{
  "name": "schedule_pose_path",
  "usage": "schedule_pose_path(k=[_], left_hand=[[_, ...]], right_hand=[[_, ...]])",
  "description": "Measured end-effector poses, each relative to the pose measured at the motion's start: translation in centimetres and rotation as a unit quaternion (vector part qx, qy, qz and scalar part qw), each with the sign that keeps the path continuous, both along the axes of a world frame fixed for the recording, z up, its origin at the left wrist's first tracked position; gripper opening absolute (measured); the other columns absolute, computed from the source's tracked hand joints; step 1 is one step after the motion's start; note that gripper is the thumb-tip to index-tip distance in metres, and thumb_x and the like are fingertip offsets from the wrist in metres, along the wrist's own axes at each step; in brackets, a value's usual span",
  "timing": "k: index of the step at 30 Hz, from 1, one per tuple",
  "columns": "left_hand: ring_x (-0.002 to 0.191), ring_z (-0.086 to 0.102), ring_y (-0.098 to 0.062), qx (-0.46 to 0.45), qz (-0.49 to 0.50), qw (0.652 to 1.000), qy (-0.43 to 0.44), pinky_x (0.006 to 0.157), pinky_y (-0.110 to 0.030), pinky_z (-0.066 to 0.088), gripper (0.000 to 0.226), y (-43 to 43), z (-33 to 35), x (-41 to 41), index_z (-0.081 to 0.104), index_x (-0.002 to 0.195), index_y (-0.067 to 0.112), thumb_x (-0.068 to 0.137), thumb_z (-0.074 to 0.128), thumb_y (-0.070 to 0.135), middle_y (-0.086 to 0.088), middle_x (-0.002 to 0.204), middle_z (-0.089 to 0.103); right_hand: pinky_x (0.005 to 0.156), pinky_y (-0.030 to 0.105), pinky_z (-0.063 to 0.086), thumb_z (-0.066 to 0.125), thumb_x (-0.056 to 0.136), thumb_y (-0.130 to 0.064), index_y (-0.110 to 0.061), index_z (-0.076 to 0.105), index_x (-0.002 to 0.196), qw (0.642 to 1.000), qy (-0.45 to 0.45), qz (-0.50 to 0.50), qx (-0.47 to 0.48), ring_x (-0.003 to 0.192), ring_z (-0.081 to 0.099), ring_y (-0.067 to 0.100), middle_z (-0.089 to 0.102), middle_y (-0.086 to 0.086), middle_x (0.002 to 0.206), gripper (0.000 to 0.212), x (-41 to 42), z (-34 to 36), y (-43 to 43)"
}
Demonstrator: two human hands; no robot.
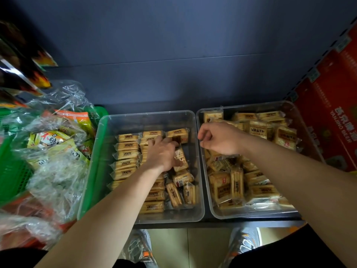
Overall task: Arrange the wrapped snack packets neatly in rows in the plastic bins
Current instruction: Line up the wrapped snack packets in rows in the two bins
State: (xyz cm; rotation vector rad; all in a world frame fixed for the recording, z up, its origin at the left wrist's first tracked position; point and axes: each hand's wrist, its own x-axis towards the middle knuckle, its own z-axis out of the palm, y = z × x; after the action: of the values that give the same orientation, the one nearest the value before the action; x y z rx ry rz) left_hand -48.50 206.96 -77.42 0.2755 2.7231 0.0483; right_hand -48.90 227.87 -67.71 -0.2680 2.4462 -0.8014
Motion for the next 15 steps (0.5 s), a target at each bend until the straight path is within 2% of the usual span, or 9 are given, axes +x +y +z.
schedule_pose_path(k=[3,6,8,9,10,12,15], left_hand=[[0.136,0.037,-0.022,0.049,0.012,0.999,-0.004,0.109,-0.046,0.024,0.06,0.0,0.5,0.1,0.054,0.13,0.044,0.077,0.078,0.056,0.008,0.143,0.049],[0.119,0.053,-0.017,0.119,0.027,0.992,-0.031,0.103,-0.04,0.024,0.046,0.2,1.8,0.7,0.051,0.117,0.041,0.081,0.08,0.042,0.01,0.124,0.063],[0.097,0.059,-0.015,0.174,0.042,0.983,-0.047,0.094,-0.033,0.037,0.042,0.0,3.3,0.9,0.051,0.115,0.037,0.085,0.079,0.029,0.007,0.106,0.068],[0.092,0.061,-0.015,0.217,0.058,0.973,-0.053,0.086,-0.03,0.045,0.042,-0.2,4.7,0.9,0.052,0.114,0.035,0.085,0.08,0.023,0.006,0.104,0.067],[0.093,0.064,-0.014,0.264,0.076,0.96,-0.057,0.08,-0.029,0.049,0.043,-0.6,6.1,0.8,0.054,0.112,0.035,0.083,0.081,0.019,0.007,0.106,0.066],[0.097,0.065,-0.011,0.335,0.103,0.935,-0.054,0.077,-0.024,0.048,0.048,-1.4,9.4,0.6,0.057,0.114,0.035,0.079,0.085,0.019,0.012,0.107,0.066],[0.095,0.069,-0.01,0.407,0.159,0.898,-0.043,0.081,-0.025,0.053,0.065,-3.1,13.2,1.5,0.057,0.12,0.042,0.067,0.093,0.028,0.008,0.112,0.068]], right_hand=[[0.081,0.028,0.052,0.065,0.097,-0.026,-0.029,0.062,0.11,1.0,0.003,0.007,0.008,0.093,0.062,0.007,0.065,-0.011,0.1,0.014,-0.1,0.0,-0.1],[0.08,0.028,0.051,0.065,0.097,-0.025,-0.028,0.063,0.112,0.999,0.032,0.008,0.027,0.093,0.062,0.007,0.063,-0.012,0.098,0.016,-0.1,0.4,-0.5],[0.079,0.029,0.049,0.066,0.095,-0.025,-0.027,0.063,0.117,0.997,0.073,0.005,0.036,0.091,0.057,0.006,0.058,-0.013,0.098,0.022,-0.1,1.2,-1.1],[0.079,0.029,0.047,0.068,0.094,-0.025,-0.027,0.062,0.119,0.996,0.089,0.005,0.032,0.09,0.055,0.006,0.056,-0.013,0.099,0.026,-0.1,1.7,-1.4],[0.079,0.028,0.046,0.07,0.093,-0.025,-0.027,0.062,0.122,0.996,0.092,0.005,0.015,0.091,0.054,0.006,0.055,-0.013,0.102,0.031,0.1,2.0,-1.8],[0.085,0.029,0.048,0.073,0.091,-0.026,-0.027,0.06,0.127,0.996,0.063,-0.006,-0.055,0.095,0.058,0.005,0.06,-0.013,0.109,0.038,0.5,2.6,-2.7],[0.089,0.031,0.055,0.073,0.092,-0.026,-0.026,0.065,0.119,0.987,0.005,-0.018,-0.157,0.091,0.068,0.005,0.071,-0.01,0.104,0.028,1.0,3.3,-3.5]])
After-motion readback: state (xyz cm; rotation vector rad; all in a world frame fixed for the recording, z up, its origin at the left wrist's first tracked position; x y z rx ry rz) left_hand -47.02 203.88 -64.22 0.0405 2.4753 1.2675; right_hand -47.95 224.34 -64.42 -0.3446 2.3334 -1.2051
